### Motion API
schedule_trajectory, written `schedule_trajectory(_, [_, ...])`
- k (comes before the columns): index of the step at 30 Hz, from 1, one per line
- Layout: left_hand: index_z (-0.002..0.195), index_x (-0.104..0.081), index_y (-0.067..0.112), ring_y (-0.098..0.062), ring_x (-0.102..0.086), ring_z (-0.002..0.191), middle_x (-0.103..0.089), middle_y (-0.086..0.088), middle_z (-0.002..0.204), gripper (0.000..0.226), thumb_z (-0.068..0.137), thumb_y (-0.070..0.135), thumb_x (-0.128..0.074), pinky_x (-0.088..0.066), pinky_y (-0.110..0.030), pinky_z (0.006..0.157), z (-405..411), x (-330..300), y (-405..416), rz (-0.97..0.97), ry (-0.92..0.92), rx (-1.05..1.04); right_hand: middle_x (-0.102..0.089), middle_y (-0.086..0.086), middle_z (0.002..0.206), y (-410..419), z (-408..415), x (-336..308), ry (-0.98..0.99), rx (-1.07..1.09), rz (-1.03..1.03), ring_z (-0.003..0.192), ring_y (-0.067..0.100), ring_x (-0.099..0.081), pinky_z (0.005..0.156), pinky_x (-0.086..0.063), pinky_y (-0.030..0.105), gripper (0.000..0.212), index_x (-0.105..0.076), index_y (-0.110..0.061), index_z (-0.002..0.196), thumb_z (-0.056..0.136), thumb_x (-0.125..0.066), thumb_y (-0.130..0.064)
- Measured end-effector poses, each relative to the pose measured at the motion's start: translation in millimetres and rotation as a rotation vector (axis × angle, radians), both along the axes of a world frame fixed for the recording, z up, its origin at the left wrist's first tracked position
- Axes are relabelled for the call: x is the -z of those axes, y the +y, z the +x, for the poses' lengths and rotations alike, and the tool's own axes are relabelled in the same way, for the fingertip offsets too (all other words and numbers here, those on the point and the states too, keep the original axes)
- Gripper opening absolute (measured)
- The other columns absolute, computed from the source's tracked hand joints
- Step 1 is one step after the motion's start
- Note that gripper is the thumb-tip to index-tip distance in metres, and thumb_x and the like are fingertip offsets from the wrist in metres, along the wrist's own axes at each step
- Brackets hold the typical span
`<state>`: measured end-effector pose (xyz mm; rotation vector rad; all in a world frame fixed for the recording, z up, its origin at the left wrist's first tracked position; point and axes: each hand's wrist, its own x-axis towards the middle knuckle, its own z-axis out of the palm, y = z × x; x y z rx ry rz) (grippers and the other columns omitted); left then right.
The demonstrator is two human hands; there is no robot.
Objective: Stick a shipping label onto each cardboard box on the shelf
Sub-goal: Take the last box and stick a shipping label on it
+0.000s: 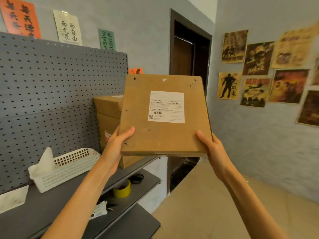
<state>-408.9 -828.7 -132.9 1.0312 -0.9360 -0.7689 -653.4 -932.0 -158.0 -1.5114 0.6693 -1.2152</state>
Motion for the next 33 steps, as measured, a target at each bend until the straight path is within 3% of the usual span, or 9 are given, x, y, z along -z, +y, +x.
schedule_trajectory(3, [0.125,-0.055,0.029,-0.018,-0.064,0.105,-0.070,0.005,0.111,0.055,0.071,0.038,-0.066,-0.050,-0.036,0.089,-16.1,2.9,-38.6,0.020,-0.005,0.042,-0.066,-0.008,0.118,-26.8,-19.9,1.0,-0.006,0.044,0.021,0.102,0.009,-0.065,0.076,-0.050,0.021,0.063,-0.048,-0.027,0.133,0.077,-0.058,-0.051])
schedule_trajectory(10, [0.120,-0.059,0.029,-0.018,-0.063,0.106,-0.071,0.005,0.110,0.057,0.067,0.044,-0.074,-0.043,-0.046,0.102,-24.6,-4.2,-138.2,0.016,-0.034,0.088,-0.066,-0.005,0.120,-119.3,-32.4,-7.2,-0.033,0.099,0.000,0.107,0.011,-0.063,0.087,-0.046,0.025,0.065,-0.050,-0.023,0.132,0.077,-0.067,-0.052])
schedule_trajectory(18, [0.128,-0.055,0.028,-0.017,-0.060,0.112,-0.068,0.007,0.116,0.067,0.067,0.046,-0.074,-0.038,-0.046,0.107,5.5,-39.7,-226.9,-0.076,-0.071,0.026,-0.063,-0.004,0.122,-225.5,5.9,-40.4,-0.084,0.085,-0.062,0.106,0.011,-0.062,0.080,-0.045,0.023,0.072,-0.045,-0.023,0.135,0.072,-0.062,-0.052])
schedule_trajectory(24, [0.121,-0.057,0.030,-0.016,-0.059,0.112,-0.071,0.012,0.107,0.056,0.067,0.041,-0.069,-0.042,-0.038,0.100,23.4,-56.7,-252.5,-0.113,-0.141,-0.025,-0.062,-0.002,0.121,-286.3,42.2,-51.0,-0.153,0.033,-0.053,0.107,0.015,-0.061,0.089,-0.048,0.030,0.072,-0.044,-0.024,0.135,0.072,-0.063,-0.052])
schedule_trajectory(26, [0.128,-0.052,0.030,-0.013,-0.060,0.112,-0.070,0.014,0.110,0.077,0.058,0.046,-0.080,-0.043,-0.036,0.099,34.8,-62.4,-254.8,-0.128,-0.223,-0.024,-0.065,-0.002,0.118,-307.0,56.1,-57.6,-0.198,-0.030,-0.036,0.107,0.016,-0.063,0.091,-0.048,0.032,0.064,-0.049,-0.024,0.130,0.074,-0.067,-0.048])
schedule_trajectory(29, [0.145,-0.032,0.030,-0.002,-0.059,0.112,-0.062,0.016,0.123,0.130,0.031,0.063,-0.085,-0.041,-0.025,0.095,52.8,-70.9,-257.7,-0.133,-0.360,-0.084,-0.067,-0.001,0.116,-336.4,81.8,-70.1,-0.218,-0.153,-0.039,0.108,0.019,-0.062,0.095,-0.047,0.035,0.052,-0.053,-0.026,0.121,0.076,-0.069,-0.047])
schedule_trajectory(33, [0.149,-0.015,0.037,0.004,-0.053,0.115,-0.051,0.019,0.134,0.145,0.025,0.067,-0.085,-0.041,-0.015,0.090,66.4,-86.3,-257.1,-0.082,-0.534,-0.233,-0.068,-0.003,0.116,-374.8,120.1,-94.7,-0.222,-0.307,-0.050,0.109,0.018,-0.063,0.096,-0.047,0.035,0.058,-0.056,-0.024,0.124,0.073,-0.066,-0.050])
